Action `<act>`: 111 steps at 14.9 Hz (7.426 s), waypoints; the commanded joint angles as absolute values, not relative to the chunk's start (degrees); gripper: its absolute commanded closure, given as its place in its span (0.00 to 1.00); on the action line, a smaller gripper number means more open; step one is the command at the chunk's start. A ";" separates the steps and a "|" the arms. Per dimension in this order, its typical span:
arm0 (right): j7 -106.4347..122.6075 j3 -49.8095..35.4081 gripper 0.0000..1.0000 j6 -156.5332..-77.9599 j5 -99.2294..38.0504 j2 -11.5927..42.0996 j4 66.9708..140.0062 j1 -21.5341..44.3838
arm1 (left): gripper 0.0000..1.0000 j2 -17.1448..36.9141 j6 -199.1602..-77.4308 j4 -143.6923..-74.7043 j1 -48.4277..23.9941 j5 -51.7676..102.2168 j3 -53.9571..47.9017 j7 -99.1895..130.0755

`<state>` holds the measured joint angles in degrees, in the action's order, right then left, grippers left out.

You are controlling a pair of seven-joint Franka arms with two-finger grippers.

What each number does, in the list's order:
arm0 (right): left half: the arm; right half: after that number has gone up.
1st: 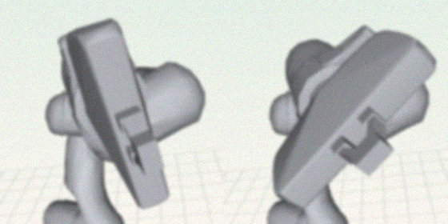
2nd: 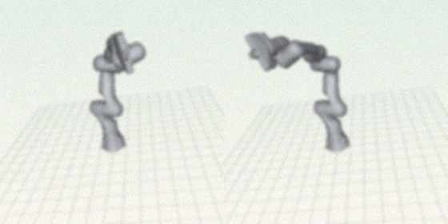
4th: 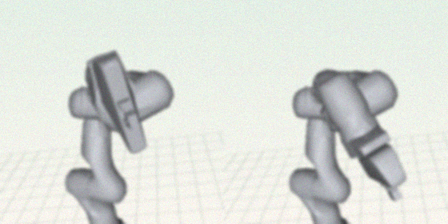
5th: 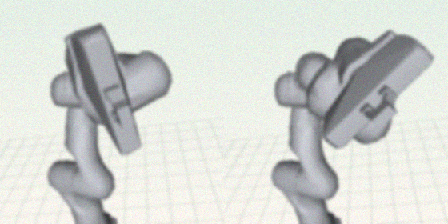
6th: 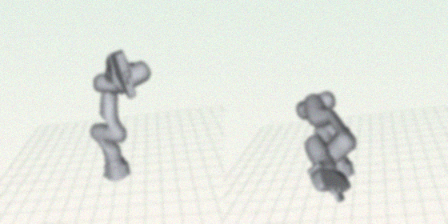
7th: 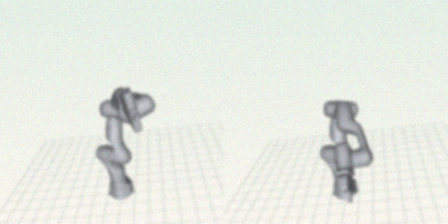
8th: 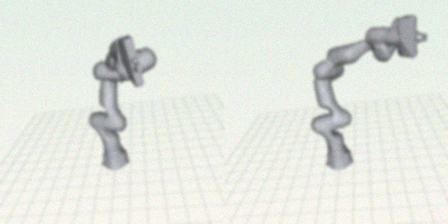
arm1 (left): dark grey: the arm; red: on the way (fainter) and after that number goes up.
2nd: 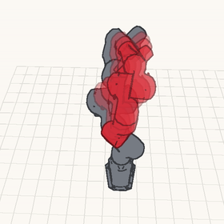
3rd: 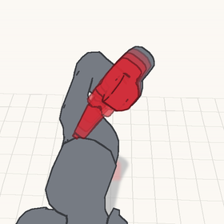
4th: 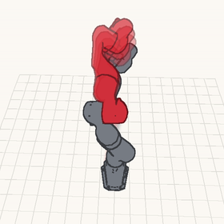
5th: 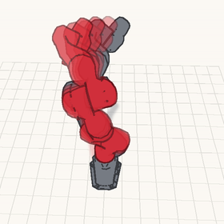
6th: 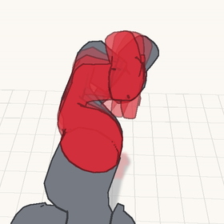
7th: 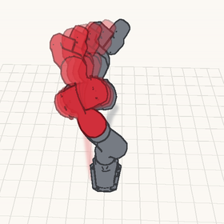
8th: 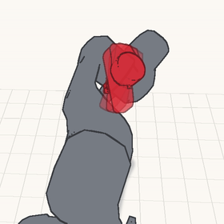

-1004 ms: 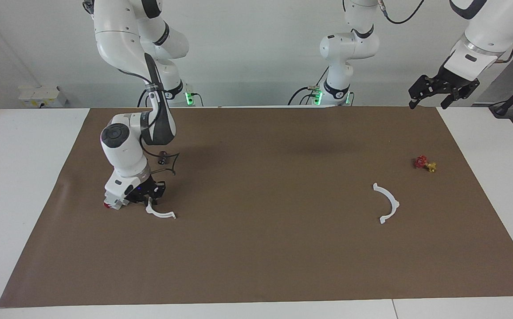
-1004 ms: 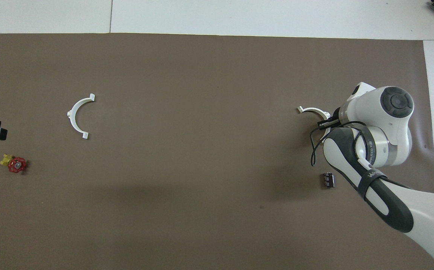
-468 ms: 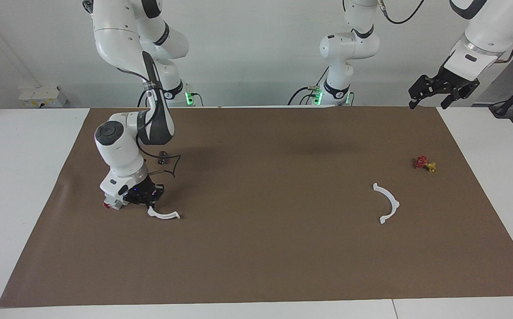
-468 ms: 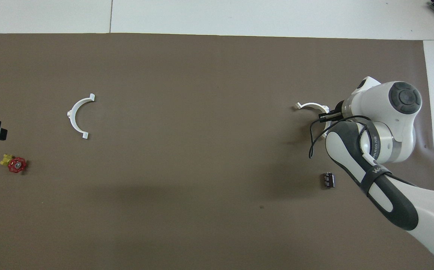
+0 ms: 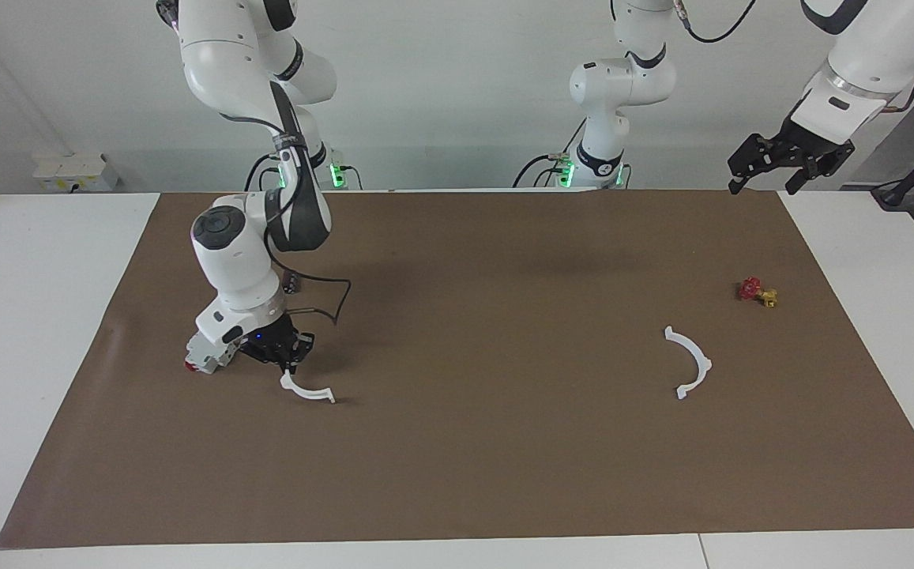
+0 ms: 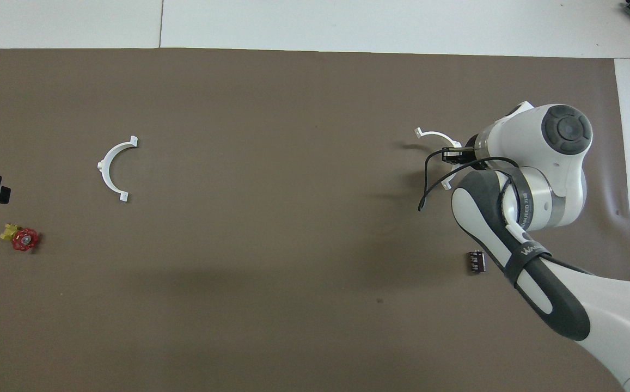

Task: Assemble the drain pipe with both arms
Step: 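Carry the clamp half toward the table center with the right gripper, then release the clamp half at center while the left gripper reaches the other half, then grasp the second white clamp half with the left gripper, then carry the second clamp half to the first half with the left gripper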

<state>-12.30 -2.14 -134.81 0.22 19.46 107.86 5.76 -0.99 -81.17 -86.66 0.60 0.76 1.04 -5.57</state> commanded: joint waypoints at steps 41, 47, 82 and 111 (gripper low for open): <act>-63.72 -3.25 0.18 -133.78 6.50 35.95 88.86 31.03 | 0.00 -2.11 -80.77 -87.80 0.62 0.62 0.70 -4.83; -51.55 -3.34 0.17 -114.73 3.27 35.34 76.49 26.38 | 0.00 -2.63 -80.50 -88.76 0.53 0.62 0.79 -4.83; 0.09 -1.93 0.00 -92.45 0.35 -0.26 92.90 -1.67 | 0.09 22.94 -142.83 -109.34 3.34 2.02 0.53 -9.93; -0.97 0.00 0.00 -90.53 -0.70 -3.25 92.37 -1.23 | 1.00 20.21 -136.50 -106.88 -12.46 -1.30 0.97 9.10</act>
<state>-0.24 0.05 -90.83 -0.38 -2.07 91.10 -1.03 20.08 -137.57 -107.52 -9.31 0.83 -0.25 3.38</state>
